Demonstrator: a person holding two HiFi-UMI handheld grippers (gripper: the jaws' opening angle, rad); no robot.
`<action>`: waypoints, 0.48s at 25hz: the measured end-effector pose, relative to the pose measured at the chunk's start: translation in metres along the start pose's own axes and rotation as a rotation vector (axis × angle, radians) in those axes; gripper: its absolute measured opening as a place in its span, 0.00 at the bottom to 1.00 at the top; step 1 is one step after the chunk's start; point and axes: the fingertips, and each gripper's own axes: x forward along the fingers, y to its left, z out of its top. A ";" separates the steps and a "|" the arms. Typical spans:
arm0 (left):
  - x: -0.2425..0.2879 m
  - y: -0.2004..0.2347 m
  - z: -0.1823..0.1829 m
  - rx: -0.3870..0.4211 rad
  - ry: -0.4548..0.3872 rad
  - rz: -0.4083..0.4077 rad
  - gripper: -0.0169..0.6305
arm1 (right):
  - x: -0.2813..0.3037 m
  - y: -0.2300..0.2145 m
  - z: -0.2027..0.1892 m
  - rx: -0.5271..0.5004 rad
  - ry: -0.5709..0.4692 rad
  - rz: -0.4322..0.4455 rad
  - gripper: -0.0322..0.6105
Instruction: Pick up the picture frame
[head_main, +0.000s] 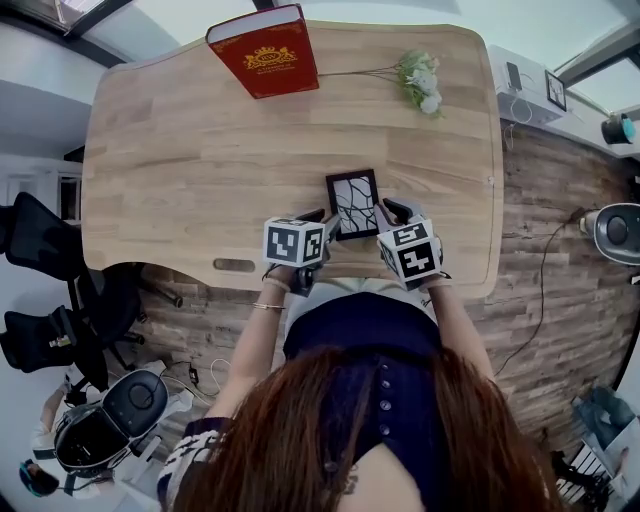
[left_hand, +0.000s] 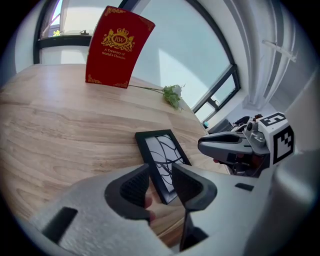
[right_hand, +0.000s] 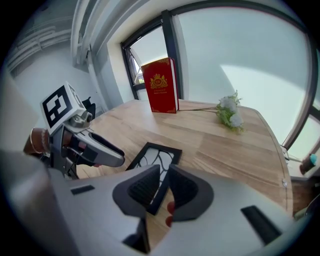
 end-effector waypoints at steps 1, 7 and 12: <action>0.002 0.000 -0.001 -0.005 0.005 -0.002 0.24 | 0.002 0.000 -0.002 0.006 0.008 0.003 0.12; 0.009 0.004 -0.007 -0.031 0.022 -0.002 0.24 | 0.016 -0.001 -0.018 0.037 0.058 0.020 0.16; 0.012 0.007 -0.014 -0.054 0.035 -0.002 0.24 | 0.026 0.000 -0.030 0.064 0.100 0.028 0.18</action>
